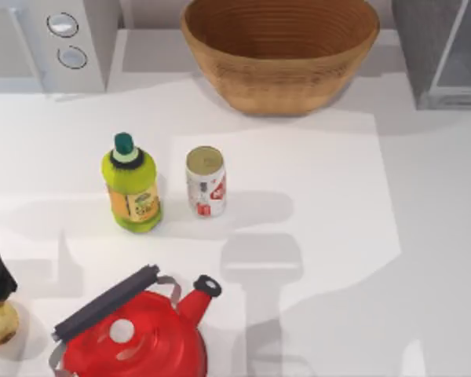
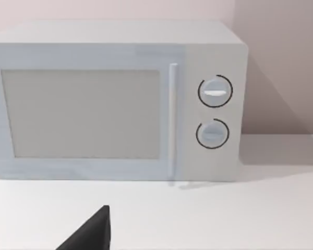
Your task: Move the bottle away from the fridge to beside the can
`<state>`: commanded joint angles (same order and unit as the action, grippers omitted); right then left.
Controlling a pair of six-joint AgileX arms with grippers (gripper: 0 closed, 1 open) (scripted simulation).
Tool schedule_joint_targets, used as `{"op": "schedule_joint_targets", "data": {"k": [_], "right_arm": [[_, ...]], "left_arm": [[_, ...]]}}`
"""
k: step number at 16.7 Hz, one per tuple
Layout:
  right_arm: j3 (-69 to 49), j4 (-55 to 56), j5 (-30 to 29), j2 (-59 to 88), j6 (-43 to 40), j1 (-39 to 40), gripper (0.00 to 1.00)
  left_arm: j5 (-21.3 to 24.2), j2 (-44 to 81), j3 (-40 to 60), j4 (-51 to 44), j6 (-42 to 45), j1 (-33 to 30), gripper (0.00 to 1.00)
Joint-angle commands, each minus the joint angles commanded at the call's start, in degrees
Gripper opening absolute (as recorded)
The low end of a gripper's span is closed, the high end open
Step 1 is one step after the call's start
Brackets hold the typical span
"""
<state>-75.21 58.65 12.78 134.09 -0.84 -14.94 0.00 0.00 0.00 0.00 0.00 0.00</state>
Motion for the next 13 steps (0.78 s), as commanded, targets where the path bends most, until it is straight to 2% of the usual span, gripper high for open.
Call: {"op": "schedule_joint_targets", "data": {"k": [5,13], "right_arm": [[-1.6,-0.9,-0.2,0.8,0.0,0.2,1.00],[-1.6,-0.9,-0.2,0.8,0.0,0.2,0.40]], "left_arm": [[0.0,0.0,0.0,0.0,0.0,0.0,1.00],[0.0,0.0,0.0,0.0,0.0,0.0,1.00]]}}
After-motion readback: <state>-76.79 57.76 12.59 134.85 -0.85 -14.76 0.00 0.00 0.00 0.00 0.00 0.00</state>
